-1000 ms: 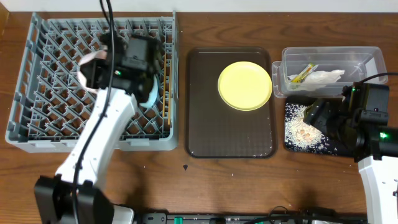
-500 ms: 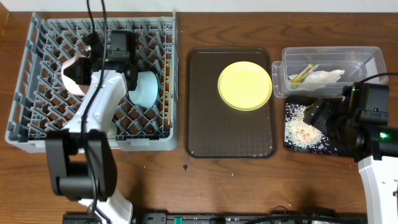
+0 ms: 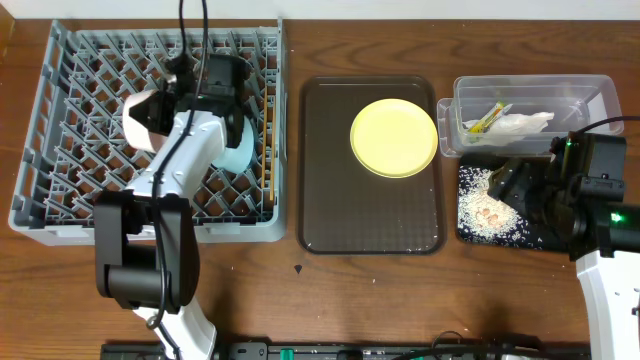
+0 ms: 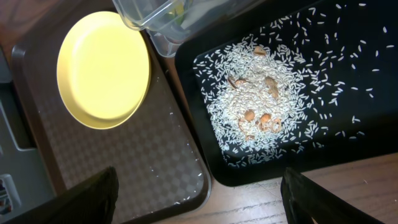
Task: Sort waste into correct bins and load items into the dishwasher
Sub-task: 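Place the white bowl into the dish rack with the left gripper, then reach both grippers to the yellow plate on the dark tray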
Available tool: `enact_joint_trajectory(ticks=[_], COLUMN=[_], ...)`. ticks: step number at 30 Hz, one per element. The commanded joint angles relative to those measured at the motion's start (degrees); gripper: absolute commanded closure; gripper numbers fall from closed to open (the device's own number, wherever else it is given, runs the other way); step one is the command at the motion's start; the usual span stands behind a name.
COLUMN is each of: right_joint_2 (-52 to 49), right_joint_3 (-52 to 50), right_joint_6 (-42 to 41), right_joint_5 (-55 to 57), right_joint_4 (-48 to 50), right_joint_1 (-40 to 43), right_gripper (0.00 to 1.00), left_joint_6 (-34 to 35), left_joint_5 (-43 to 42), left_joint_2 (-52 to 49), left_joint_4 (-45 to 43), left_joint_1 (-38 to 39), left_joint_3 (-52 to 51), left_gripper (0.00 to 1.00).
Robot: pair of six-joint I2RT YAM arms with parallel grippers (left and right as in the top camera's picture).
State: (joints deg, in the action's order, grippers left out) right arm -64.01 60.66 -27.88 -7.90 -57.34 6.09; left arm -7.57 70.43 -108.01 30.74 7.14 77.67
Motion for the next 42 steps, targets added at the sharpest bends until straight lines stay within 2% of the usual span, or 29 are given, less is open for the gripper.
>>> enact_joint_trajectory(ticks=[1, 2, 5, 14, 23, 26, 28, 31, 37, 38, 40, 42], right_joint_2=[0.0, 0.0, 0.0, 0.0, 0.0, 0.0, 0.0, 0.0, 0.0, 0.0, -0.1, -0.3], right_joint_3=[0.3, 0.3, 0.3, 0.3, 0.3, 0.3, 0.3, 0.3, 0.3, 0.3, 0.3, 0.3], right_joint_6=[-0.3, -0.3, -0.3, -0.3, -0.3, -0.3, -0.3, -0.3, -0.3, 1.2, 9.6, 12.6], right_joint_5=[0.6, 0.6, 0.5, 0.3, -0.1, -0.1, -0.1, -0.1, -0.2, -2.2, -10.6, -17.9], right_joint_4=[0.2, 0.2, 0.1, 0.1, -0.2, -0.5, -0.5, -0.5, -0.6, -0.2, 1.1, 1.5], right_joint_1=[0.2, 0.2, 0.2, 0.2, 0.2, 0.2, 0.2, 0.2, 0.2, 0.2, -0.2, -1.6], right_gripper=[0.18, 0.18, 0.18, 0.19, 0.19, 0.18, 0.18, 0.18, 0.18, 0.2, 0.3, 0.34], left_joint_6=[0.3, 0.3, 0.3, 0.5, 3.8, 9.6, 15.1, 21.1, 28.2, 28.9, 29.8, 29.7], left_joint_5=[-1.0, -1.0, -1.6, -19.2, -41.2, -55.3, -65.7, -74.4, -75.9, -76.1, -76.0, -76.0], left_joint_2=[-0.3, -0.3, -0.3, 3.7, 17.2, 22.1, 23.8, 23.0, 14.6, 12.9, 10.4, 9.6], left_joint_4=[-0.2, -0.2, -0.2, 3.4, 7.9, 8.7, 8.0, 5.1, -1.8, -2.4, -2.6, -2.6], left_joint_1=[0.9, 1.0, 1.5, 6.1, 11.2, 13.4, 15.0, 17.6, 23.6, 24.4, 25.6, 26.1], left_joint_3=[-0.2, -0.2, -0.2, -0.2, -0.2, -0.2, -0.2, -0.3, -0.4, -0.4, -0.4, -0.4], left_gripper=[0.83, 0.73, 0.59, 0.44, 0.38, 0.39, 0.43, 0.43, 0.43, 0.43, 0.46, 0.46])
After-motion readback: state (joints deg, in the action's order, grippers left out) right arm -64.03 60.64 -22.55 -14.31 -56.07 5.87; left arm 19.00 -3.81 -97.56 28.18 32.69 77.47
